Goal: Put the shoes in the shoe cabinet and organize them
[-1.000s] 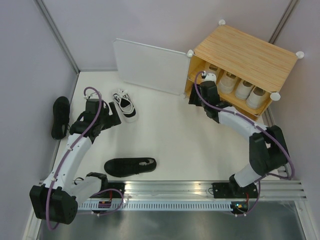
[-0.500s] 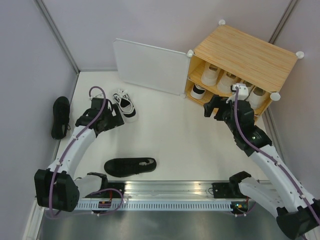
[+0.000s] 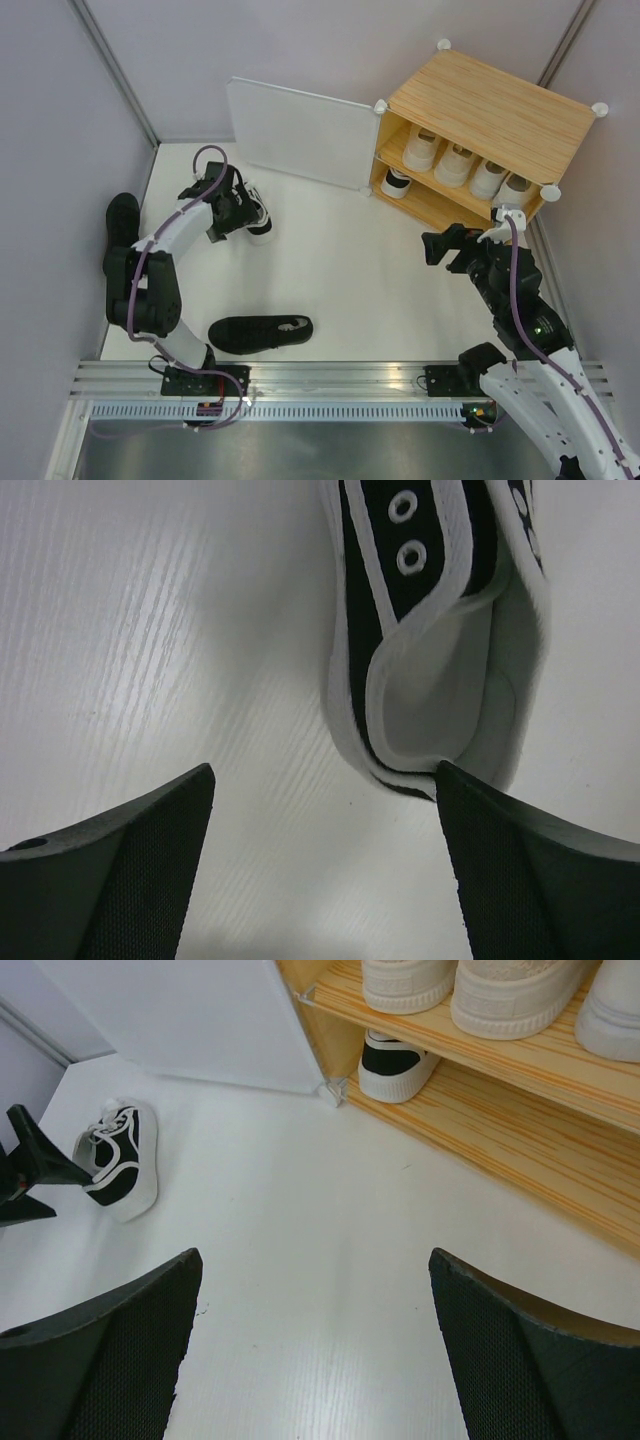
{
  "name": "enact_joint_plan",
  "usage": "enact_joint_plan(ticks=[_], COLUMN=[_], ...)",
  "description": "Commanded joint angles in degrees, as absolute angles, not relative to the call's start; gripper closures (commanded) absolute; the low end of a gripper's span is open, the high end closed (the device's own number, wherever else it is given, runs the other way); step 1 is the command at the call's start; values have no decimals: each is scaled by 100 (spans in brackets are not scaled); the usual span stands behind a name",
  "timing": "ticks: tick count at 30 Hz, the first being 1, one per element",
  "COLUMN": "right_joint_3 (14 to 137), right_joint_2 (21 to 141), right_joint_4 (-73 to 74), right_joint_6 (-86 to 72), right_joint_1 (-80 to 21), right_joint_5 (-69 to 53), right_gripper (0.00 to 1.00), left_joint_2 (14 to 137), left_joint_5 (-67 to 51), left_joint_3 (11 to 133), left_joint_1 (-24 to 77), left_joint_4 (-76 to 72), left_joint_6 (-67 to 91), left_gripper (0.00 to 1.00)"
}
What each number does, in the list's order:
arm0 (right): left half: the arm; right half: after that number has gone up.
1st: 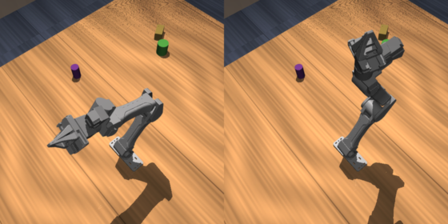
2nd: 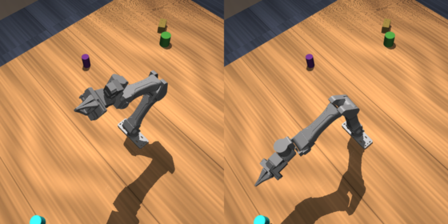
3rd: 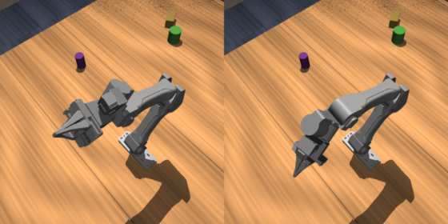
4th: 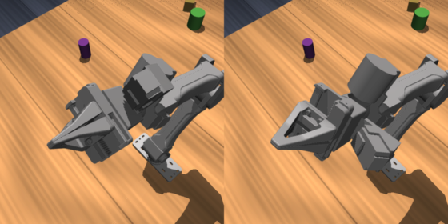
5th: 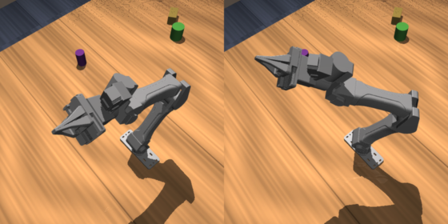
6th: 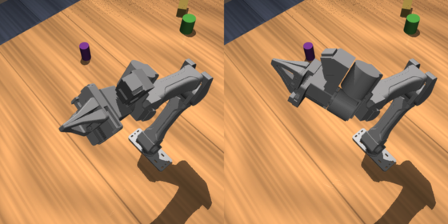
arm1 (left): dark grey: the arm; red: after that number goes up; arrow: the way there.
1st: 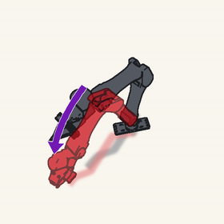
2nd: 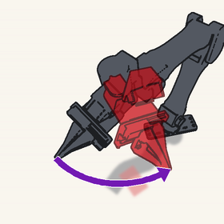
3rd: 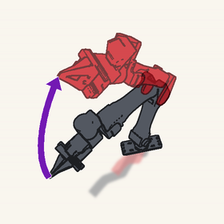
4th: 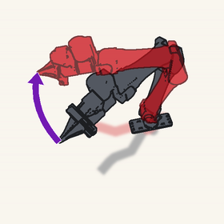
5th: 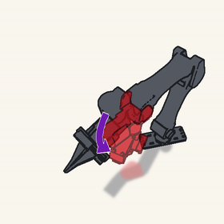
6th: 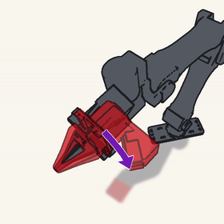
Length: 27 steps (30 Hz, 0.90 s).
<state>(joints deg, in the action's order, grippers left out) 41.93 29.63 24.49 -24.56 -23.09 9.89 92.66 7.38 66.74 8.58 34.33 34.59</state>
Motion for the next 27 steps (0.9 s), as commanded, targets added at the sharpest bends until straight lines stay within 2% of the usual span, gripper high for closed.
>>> enact_joint_plan(ticks=[1, 9, 13, 16, 17, 19, 21, 22, 27], right_joint_3=[4166, 3955, 3920, 3902, 3894, 3859, 3841, 3841, 3841], right_joint_2=[2787, 2417, 2373, 2347, 2338, 2329, 2347, 2364, 2364], right_joint_4=[2663, 2883, 2900, 2900, 2874, 2865, 2856, 2856, 2909], right_joint_6=[-2523, -2478, -2514, -2522, -2531, -2531, -2557, -2558, -2558], right_joint_1=[-2312, -2312, -2312, -2312, -2312, -2312, -2312, -2312, -2312], right_joint_5=[774, 791, 747, 764, 765, 773, 756, 747, 764], right_gripper=[2, 2, 2, 2, 2, 2, 2, 2, 2], left_joint_2=[9746, 10327, 10573, 10530, 10451, 10380, 10266, 10231, 9923], left_joint_5=[712, 853, 712, 659, 729, 826, 809, 791, 782], left_joint_3=[7136, 7400, 7471, 7392, 7374, 7365, 7383, 7383, 7400], left_joint_1=[660, 615, 624, 712, 764, 984, 1211, 1282, 2115], left_joint_4=[3287, 3191, 3182, 3182, 3164, 3190, 3199, 3208, 3234], left_joint_6=[3823, 3841, 3762, 3744, 3666, 3569, 3481, 3454, 3375], left_gripper=[7, 19, 31, 55, 70, 86, 95, 97, 98])
